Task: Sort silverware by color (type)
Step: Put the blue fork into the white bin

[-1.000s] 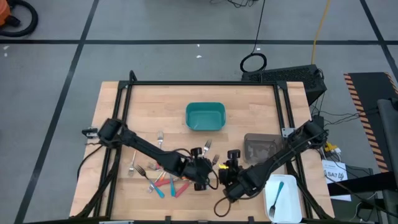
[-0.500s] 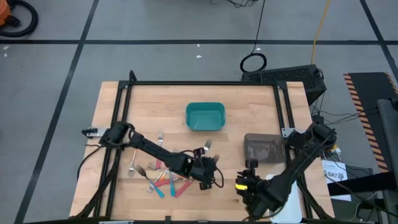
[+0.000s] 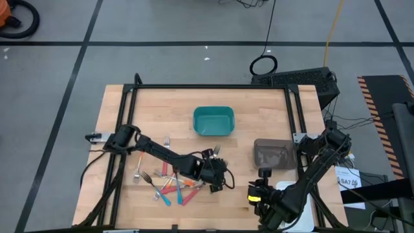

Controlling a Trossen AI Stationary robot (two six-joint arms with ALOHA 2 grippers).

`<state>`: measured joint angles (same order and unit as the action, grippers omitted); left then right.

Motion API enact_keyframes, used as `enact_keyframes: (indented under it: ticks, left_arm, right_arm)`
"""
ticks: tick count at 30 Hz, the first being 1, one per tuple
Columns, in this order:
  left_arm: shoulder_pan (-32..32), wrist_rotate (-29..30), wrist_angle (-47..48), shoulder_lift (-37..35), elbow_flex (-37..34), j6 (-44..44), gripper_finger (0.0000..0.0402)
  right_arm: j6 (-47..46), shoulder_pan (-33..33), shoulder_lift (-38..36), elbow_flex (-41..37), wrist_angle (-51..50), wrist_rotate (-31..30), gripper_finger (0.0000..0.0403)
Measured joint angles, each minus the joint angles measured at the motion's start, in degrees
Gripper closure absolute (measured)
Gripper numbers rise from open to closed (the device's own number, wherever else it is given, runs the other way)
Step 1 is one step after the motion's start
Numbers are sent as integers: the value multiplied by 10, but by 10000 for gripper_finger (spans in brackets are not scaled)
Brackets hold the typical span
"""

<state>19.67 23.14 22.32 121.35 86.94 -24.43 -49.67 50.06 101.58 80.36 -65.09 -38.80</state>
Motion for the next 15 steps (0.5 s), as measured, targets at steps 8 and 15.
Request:
enact_keyframes:
  ticks: [8, 15]
  left_arm:
    - [2, -6, -5, 12, 0, -3, 252]
    - [-1, -21, -7, 13, 0, -16, 252]
  right_arm:
    - [-21, 4, 0, 0, 6, 1, 344]
    - [-22, 3, 0, 0, 13, 1, 344]
